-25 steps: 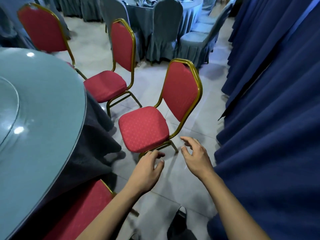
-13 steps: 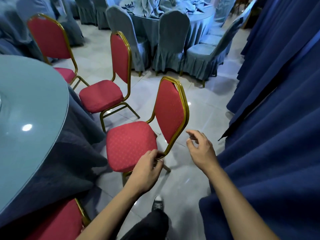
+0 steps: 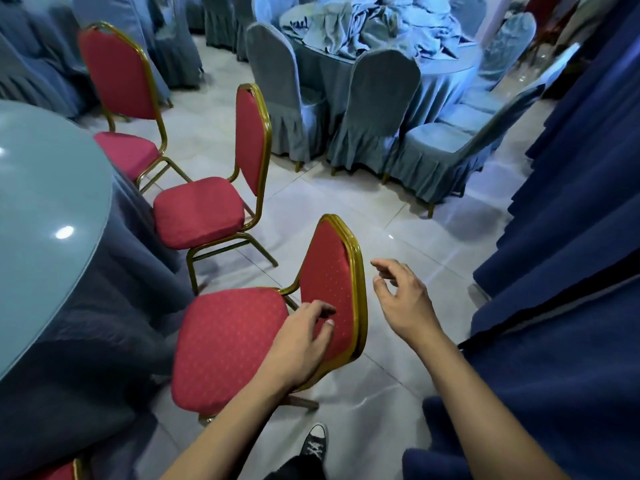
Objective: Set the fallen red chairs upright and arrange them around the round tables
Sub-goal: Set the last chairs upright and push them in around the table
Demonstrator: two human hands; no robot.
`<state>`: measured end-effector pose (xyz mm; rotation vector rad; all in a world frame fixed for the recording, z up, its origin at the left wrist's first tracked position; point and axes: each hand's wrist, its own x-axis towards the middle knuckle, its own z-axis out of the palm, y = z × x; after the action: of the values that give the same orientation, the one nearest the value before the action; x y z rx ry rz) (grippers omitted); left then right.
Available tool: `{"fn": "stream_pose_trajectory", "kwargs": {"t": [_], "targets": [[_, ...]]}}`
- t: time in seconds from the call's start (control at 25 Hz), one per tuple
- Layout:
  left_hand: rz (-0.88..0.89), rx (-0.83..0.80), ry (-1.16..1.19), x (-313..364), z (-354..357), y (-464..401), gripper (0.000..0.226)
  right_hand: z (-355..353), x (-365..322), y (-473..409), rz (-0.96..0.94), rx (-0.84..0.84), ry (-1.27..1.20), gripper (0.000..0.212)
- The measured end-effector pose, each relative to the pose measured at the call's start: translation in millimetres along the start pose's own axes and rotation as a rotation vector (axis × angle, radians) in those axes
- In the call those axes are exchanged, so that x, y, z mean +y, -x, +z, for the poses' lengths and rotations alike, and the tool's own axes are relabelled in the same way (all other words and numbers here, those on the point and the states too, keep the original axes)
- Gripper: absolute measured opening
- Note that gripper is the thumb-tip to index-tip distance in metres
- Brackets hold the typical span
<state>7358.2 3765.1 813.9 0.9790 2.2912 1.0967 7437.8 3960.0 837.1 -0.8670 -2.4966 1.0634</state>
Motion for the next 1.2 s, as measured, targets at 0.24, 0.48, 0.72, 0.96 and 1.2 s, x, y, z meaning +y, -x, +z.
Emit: {"fn": "stream_pose_trajectory", "kwargs": {"t": [0.24,0.48,0.72,0.96,1.2], "targets": [[-0.056,0.069,-0.01,7,7,-80,0.026,-7,17,-99,-0.058,-0.081,0.015,0.031],[-0.194,0.208,-0.039,-2,20,-143,0.027,16,31,-190,-0.196,-0.259,0.006,0.03],[-0.46,0.412,-0.046,-6,56,-171,0.027,56,53,-260,-0.489,-0.531,0.041,0.031],[-0.787,0.611,0.071,29,121,-180,0.023,78,82,-304,-0.792,-0.802,0.109,0.022],[-1.316,0.898,-0.1,63,195,-194,0.074,81,108,-322,-0.989,-0.912,0.139,0.056]]}}
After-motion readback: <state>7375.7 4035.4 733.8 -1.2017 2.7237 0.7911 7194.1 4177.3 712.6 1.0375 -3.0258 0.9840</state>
